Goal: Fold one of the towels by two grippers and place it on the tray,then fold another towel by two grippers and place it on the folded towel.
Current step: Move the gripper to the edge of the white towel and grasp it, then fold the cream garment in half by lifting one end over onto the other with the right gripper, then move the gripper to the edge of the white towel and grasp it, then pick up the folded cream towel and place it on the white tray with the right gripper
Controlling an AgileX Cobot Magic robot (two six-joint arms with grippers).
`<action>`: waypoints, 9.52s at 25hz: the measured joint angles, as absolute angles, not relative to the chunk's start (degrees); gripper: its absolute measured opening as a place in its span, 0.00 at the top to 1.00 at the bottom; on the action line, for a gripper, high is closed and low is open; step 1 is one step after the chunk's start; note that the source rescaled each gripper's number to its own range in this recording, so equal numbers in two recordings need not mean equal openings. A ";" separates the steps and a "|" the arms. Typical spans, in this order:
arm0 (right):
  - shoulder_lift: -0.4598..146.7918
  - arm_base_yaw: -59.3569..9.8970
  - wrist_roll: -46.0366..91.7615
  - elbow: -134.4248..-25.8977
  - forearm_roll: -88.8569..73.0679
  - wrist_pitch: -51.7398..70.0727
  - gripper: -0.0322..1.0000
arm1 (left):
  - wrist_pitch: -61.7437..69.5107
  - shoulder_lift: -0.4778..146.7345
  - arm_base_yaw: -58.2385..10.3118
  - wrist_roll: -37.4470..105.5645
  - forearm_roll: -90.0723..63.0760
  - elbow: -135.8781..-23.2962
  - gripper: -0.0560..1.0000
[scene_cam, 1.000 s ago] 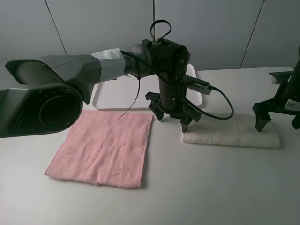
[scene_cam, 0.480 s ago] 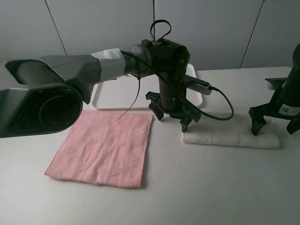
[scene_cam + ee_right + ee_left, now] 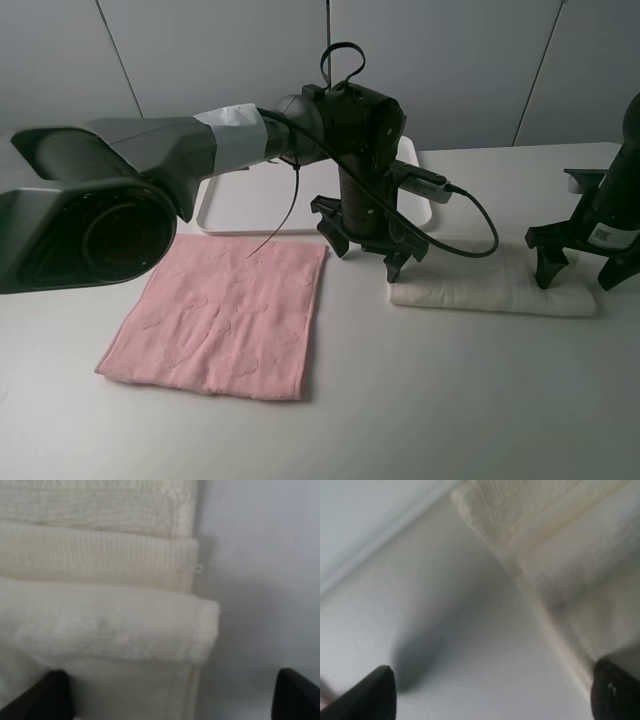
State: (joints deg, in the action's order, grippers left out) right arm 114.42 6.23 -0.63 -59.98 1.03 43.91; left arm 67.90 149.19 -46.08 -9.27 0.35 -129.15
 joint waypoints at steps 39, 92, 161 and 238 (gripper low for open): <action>113.04 6.32 9.90 -55.88 -10.01 39.92 0.91 | 67.90 149.19 -46.08 -8.91 0.35 -129.15 0.00; 107.51 6.32 53.34 -44.59 -75.53 51.92 0.91 | 69.47 149.23 -44.11 -7.35 -2.96 -129.15 0.00; 109.73 6.12 44.38 -57.45 -65.30 50.57 0.36 | 69.83 150.08 -32.67 0.44 -16.60 -144.72 0.01; 137.92 -9.62 29.97 -111.95 -75.67 64.23 0.87 | 69.83 114.32 -13.05 20.95 -19.65 -105.28 0.15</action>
